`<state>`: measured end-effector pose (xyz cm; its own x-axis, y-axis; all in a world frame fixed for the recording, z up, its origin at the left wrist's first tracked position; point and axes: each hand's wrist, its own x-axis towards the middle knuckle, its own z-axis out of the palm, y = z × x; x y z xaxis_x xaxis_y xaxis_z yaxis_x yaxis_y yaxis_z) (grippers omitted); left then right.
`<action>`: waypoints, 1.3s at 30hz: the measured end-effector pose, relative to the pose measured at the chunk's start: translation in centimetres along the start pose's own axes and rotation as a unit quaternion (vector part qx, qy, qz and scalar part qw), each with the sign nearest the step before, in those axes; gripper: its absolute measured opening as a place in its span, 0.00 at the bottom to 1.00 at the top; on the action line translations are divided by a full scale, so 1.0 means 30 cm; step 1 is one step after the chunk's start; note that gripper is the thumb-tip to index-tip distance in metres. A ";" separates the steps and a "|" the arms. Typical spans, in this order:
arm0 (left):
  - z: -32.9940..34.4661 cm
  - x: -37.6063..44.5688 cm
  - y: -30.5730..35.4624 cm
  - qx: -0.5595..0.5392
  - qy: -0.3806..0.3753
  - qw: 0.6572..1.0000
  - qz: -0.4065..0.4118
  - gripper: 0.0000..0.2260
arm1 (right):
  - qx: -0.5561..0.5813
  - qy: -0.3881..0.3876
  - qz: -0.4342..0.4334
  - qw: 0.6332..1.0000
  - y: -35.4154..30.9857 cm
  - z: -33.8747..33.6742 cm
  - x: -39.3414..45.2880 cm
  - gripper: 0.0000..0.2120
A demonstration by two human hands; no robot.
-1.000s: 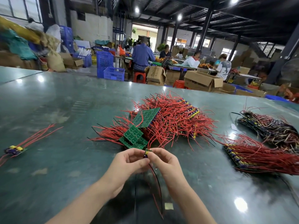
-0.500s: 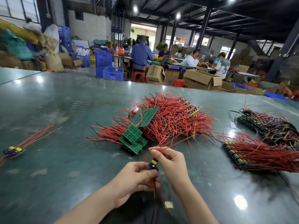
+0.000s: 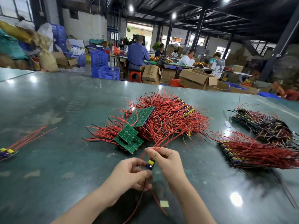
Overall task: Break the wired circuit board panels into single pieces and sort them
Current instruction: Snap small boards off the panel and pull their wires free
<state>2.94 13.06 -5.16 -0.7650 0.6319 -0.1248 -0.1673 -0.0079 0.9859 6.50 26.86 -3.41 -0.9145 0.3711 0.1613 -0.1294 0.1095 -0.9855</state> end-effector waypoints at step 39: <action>-0.052 0.017 0.038 -0.001 -0.024 0.999 -0.049 0.05 | -0.016 -0.080 -0.004 0.997 0.011 -0.029 0.004 0.06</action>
<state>1.39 12.17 -4.28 -0.7146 0.6657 -0.2149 -0.2404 0.0547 0.9691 6.69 27.74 -3.68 -0.9633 0.2179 0.1566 -0.1272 0.1427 -0.9816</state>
